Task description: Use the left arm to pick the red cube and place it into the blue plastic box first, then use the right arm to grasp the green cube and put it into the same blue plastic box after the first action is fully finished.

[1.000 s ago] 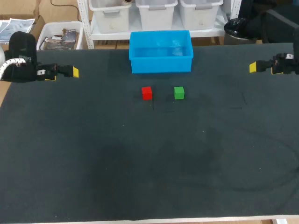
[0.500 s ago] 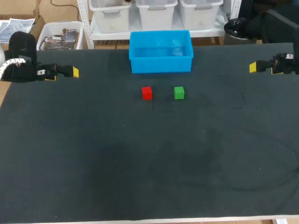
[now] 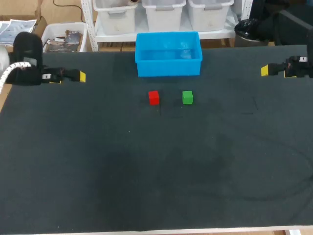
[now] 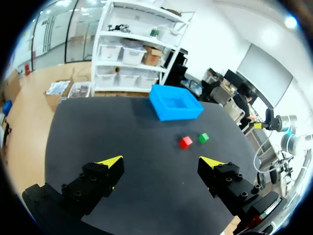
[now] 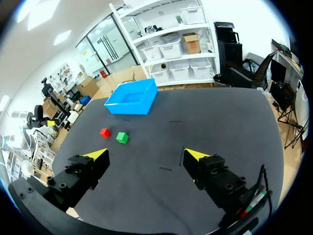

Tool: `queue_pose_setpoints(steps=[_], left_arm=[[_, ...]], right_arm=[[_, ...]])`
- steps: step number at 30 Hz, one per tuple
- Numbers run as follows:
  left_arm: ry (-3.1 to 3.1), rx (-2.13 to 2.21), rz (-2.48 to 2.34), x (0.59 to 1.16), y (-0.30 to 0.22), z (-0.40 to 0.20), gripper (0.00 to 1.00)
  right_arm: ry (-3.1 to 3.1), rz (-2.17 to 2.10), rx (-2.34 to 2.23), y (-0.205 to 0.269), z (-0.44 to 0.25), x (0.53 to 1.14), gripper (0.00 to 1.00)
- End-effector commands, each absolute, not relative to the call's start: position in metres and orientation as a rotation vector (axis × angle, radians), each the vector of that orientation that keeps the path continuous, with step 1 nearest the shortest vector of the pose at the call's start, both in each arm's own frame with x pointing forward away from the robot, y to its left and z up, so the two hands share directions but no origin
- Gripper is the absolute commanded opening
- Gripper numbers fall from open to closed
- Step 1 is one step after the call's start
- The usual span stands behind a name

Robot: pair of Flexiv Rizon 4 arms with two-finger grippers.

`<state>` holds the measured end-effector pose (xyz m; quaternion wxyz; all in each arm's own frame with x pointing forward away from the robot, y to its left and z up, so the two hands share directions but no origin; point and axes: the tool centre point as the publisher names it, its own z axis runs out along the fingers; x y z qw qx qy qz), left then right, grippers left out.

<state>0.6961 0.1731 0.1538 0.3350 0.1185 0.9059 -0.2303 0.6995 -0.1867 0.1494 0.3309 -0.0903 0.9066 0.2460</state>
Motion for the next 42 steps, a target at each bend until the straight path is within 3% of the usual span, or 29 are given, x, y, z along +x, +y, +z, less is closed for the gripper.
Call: queue_pose_setpoints(steps=[1,15,42], left_arm=[[2.449,0.275,-0.434,0.706,0.150,0.163,1.00],[2.523,0.260,-0.259,0.723,0.094,0.170,1.00],[2.851,0.121,-0.052,0.750,0.032,0.148,1.00]], right_arm=[[2.371,0.641,-0.235,-0.186,0.150,0.699,1.00],[2.371,0.641,-0.235,-0.186,0.150,0.699,1.00],[2.371,0.641,-0.235,-0.186,0.150,0.699,1.00]])
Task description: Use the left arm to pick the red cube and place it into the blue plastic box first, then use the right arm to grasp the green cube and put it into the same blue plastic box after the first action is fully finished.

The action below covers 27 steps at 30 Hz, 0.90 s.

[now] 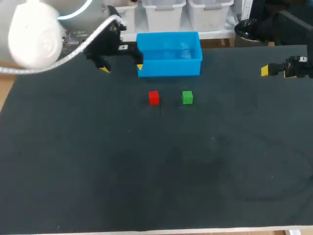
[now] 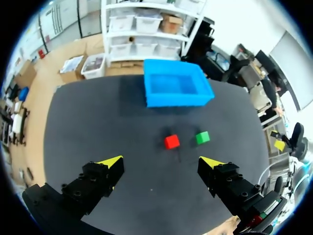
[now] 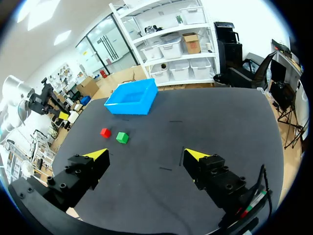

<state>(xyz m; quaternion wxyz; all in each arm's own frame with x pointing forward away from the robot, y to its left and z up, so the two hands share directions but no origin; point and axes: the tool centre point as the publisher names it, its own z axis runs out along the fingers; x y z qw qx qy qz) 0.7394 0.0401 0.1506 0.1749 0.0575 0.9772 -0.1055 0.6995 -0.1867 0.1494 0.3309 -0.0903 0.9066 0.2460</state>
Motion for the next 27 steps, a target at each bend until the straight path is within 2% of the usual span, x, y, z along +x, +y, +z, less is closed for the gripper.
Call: queue_pose_setpoints(steps=[1,27], left_arm=[[2.851,0.121,-0.052,0.7495,0.0318,0.1482,1.00],[2.850,0.104,-0.045,0.7522,0.0231,0.1524,1.00]], right_arm=[[2.371,0.641,-0.235,-0.1864,0.1498,0.6993,1.00],[2.371,0.641,-0.235,-0.1864,0.1498,0.6993,1.00]])
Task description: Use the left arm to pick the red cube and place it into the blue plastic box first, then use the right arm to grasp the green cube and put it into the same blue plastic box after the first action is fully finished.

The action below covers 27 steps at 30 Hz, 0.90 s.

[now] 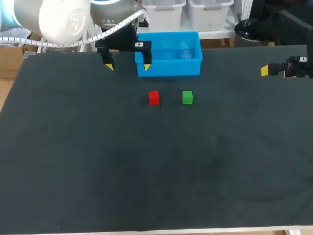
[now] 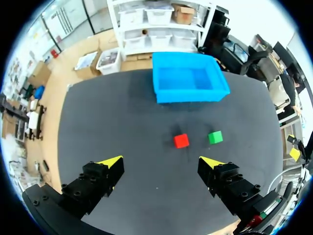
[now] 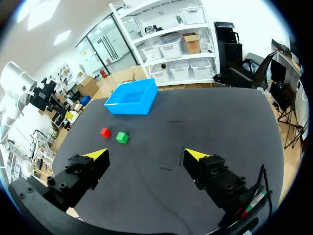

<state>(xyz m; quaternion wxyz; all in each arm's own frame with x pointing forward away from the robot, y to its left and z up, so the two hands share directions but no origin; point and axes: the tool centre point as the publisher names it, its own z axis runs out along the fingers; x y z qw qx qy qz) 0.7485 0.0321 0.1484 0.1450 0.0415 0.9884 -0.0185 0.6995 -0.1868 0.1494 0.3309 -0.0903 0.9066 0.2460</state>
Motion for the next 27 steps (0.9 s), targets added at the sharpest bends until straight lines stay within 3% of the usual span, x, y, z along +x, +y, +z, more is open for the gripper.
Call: queue_pose_setpoints(steps=[1,27], left_arm=[[2.853,0.086,-0.031,0.754,0.020,0.153,1.00],[2.881,-0.034,-0.088,0.779,-0.021,0.136,1.00]], right_arm=[[2.371,0.641,-0.235,-0.186,0.150,0.699,1.00],[2.371,0.641,-0.235,-0.186,0.150,0.699,1.00]])
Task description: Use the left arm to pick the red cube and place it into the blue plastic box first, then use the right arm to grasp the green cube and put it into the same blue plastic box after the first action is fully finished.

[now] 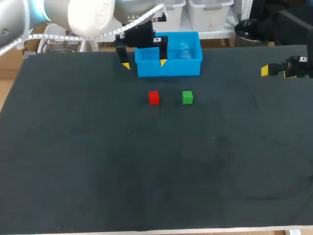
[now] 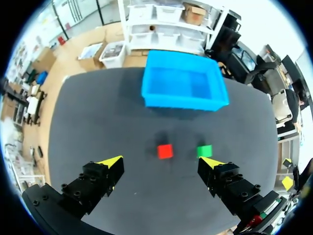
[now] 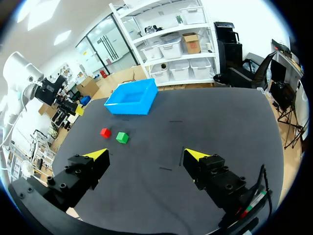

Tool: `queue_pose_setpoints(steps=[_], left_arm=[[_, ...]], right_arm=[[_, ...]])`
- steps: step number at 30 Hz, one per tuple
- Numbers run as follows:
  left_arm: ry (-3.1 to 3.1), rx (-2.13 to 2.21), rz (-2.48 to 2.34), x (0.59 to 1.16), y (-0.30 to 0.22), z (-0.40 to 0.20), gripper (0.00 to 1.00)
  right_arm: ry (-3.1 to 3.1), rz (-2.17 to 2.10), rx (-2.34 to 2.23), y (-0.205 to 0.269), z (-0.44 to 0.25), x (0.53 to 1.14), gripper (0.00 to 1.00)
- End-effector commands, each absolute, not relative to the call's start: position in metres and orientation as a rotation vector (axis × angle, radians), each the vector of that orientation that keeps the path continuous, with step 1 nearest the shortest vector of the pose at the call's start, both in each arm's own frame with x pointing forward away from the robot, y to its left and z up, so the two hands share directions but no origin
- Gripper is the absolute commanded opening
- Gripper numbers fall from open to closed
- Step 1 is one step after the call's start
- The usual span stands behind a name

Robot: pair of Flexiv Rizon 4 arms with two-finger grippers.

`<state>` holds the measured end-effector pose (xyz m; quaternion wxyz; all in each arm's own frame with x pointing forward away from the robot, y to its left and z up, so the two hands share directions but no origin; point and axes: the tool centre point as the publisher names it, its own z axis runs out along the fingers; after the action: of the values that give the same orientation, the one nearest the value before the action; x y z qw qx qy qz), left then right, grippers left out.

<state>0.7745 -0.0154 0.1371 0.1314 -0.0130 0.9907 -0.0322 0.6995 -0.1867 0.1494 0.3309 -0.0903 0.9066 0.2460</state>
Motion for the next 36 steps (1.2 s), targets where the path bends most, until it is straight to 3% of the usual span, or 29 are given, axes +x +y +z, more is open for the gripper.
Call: queue_pose_setpoints(steps=[1,27,36], left_arm=[[2.881,-0.033,-0.089,0.779,-0.022,0.135,1.00],[2.883,-0.037,-0.065,0.779,-0.023,0.134,1.00],[2.922,-0.053,-0.020,0.776,-0.025,0.102,1.00]], right_arm=[[2.371,0.641,-0.235,-0.186,0.150,0.699,1.00],[2.371,0.641,-0.235,-0.186,0.150,0.699,1.00],[2.371,0.641,-0.235,-0.186,0.150,0.699,1.00]])
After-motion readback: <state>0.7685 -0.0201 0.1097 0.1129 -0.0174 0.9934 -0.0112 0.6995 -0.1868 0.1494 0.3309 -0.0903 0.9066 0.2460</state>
